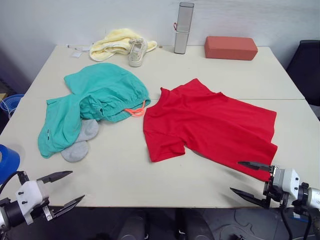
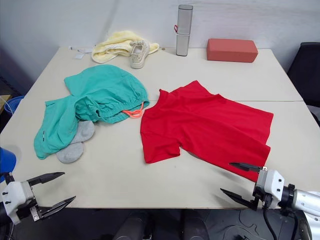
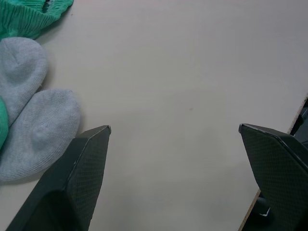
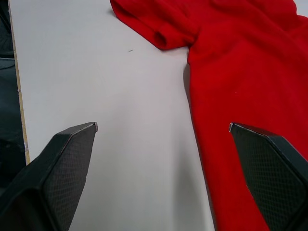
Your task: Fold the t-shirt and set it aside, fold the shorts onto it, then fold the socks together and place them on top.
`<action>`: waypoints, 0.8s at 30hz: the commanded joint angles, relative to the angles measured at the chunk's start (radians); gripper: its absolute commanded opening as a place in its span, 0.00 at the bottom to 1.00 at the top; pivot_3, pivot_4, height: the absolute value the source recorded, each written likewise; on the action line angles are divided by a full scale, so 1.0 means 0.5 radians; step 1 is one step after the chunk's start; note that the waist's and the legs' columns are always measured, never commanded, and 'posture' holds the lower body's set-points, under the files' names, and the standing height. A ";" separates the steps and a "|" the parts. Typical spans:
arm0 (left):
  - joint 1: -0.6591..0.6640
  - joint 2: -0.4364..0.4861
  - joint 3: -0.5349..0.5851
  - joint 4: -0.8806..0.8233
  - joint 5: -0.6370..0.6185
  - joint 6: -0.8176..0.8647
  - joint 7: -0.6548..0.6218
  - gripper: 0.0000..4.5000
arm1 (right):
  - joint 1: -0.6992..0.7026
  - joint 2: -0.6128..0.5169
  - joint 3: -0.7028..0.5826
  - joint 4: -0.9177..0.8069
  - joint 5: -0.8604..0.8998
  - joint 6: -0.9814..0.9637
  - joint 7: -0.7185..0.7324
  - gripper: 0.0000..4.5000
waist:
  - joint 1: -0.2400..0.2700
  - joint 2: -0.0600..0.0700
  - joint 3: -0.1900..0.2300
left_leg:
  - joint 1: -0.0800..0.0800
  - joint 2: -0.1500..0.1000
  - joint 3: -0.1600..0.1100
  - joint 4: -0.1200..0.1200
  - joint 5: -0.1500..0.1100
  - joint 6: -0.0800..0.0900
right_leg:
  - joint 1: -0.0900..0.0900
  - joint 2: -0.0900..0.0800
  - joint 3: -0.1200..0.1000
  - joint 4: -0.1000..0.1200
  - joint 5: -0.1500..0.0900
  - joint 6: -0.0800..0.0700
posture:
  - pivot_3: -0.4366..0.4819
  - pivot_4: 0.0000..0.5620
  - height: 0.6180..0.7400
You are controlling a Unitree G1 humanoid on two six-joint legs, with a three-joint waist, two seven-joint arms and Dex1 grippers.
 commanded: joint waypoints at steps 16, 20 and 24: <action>-0.334 0.140 -0.267 -0.418 -0.373 0.661 0.009 0.99 | 0.358 0.290 -0.483 -0.332 0.105 0.155 -0.633 1.00 | 0.043 0.004 -0.003 | 0.000 0.000 0.000 0.001 0.000 -0.001 | 0.001 -0.001 0.000 0.003 0.000 0.000 | 0.48 0.27 1.00; -0.646 0.148 -0.561 -0.518 -0.289 0.806 0.100 0.99 | 0.573 0.426 -0.714 -0.301 0.089 0.060 -0.730 1.00 | 0.050 0.008 -0.005 | 0.000 0.000 0.000 0.000 0.002 -0.004 | 0.000 -0.001 0.000 0.004 0.002 0.004 | 0.48 0.27 1.00; -0.793 0.163 -0.722 -0.571 -0.243 0.908 0.137 0.99 | 0.674 0.511 -0.736 -0.296 0.088 -0.012 -0.731 1.00 | 0.010 0.009 -0.005 | 0.002 0.001 0.001 -0.004 0.004 -0.007 | 0.000 0.002 0.001 0.006 0.003 0.005 | 0.48 0.27 1.00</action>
